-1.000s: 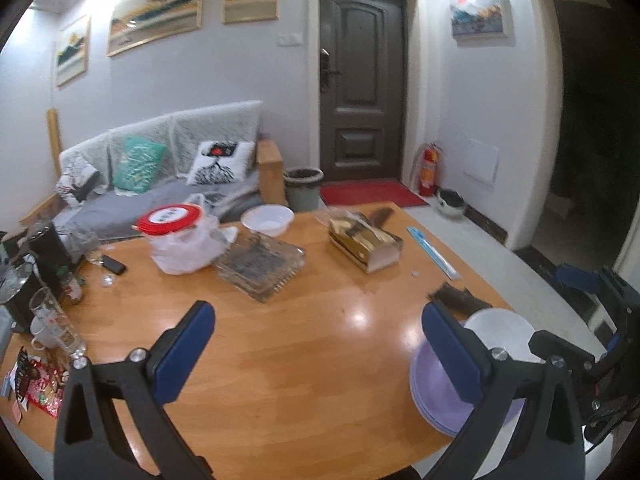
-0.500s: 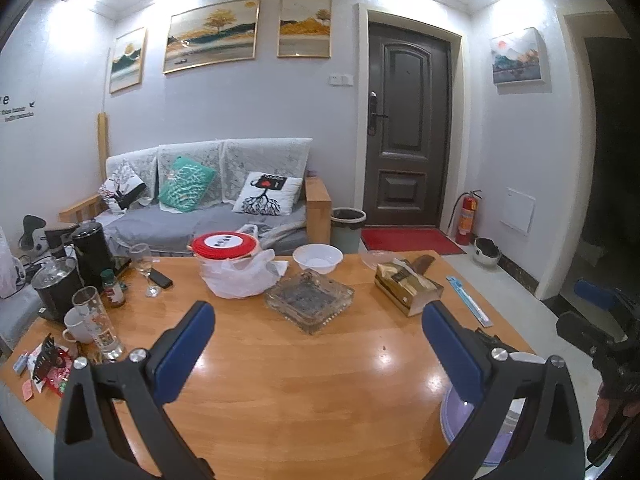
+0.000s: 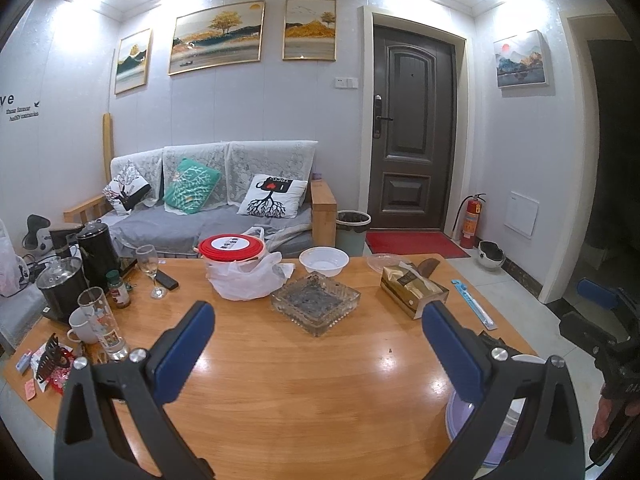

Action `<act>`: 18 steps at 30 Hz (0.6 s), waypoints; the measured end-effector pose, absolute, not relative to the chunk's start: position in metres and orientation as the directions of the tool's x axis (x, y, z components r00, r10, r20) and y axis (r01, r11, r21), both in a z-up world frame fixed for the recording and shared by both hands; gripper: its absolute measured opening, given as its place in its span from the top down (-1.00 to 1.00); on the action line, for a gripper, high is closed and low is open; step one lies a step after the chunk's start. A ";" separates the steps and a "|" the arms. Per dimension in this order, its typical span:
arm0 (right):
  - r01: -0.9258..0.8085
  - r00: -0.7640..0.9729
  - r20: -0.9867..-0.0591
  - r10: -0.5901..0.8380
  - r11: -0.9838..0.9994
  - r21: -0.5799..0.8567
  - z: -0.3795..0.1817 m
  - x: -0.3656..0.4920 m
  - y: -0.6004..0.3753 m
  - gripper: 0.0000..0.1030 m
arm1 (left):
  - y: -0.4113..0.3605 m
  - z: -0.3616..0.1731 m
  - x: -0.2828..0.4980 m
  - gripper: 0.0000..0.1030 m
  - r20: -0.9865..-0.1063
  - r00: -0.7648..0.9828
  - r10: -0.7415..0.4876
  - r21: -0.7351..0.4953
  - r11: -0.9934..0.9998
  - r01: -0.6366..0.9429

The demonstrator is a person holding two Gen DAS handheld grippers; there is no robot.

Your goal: Organize plates and bowls

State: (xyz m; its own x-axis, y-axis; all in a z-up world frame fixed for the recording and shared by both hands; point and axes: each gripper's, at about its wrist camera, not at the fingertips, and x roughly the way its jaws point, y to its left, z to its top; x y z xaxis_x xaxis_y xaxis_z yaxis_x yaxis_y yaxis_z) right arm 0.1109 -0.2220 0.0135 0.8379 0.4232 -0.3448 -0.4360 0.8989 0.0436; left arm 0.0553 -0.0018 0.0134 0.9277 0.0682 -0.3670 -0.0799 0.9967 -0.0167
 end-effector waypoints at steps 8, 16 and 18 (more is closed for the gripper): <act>-0.427 0.842 -0.346 0.414 0.903 0.043 0.016 0.112 -0.225 -0.98 | -0.003 0.014 0.055 -0.99 -0.373 0.925 0.066 -0.022 0.997 -0.080; -0.424 0.842 -0.349 0.411 0.905 0.043 0.015 0.111 -0.228 -0.98 | -0.003 0.012 0.056 -0.99 -0.375 0.925 0.064 -0.023 0.997 -0.078; -0.419 0.843 -0.351 0.407 0.907 0.043 0.015 0.111 -0.229 -0.98 | -0.004 0.011 0.057 -0.99 -0.375 0.925 0.063 -0.022 0.997 -0.077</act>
State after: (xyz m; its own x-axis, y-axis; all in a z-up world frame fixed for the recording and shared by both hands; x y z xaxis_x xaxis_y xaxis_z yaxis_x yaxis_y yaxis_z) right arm 0.1113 -0.2289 0.0148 0.8433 0.4069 -0.3510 -0.4195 0.9067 0.0433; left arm 0.0566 -0.0036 0.0111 0.9248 0.0633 -0.3751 -0.0772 0.9968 -0.0220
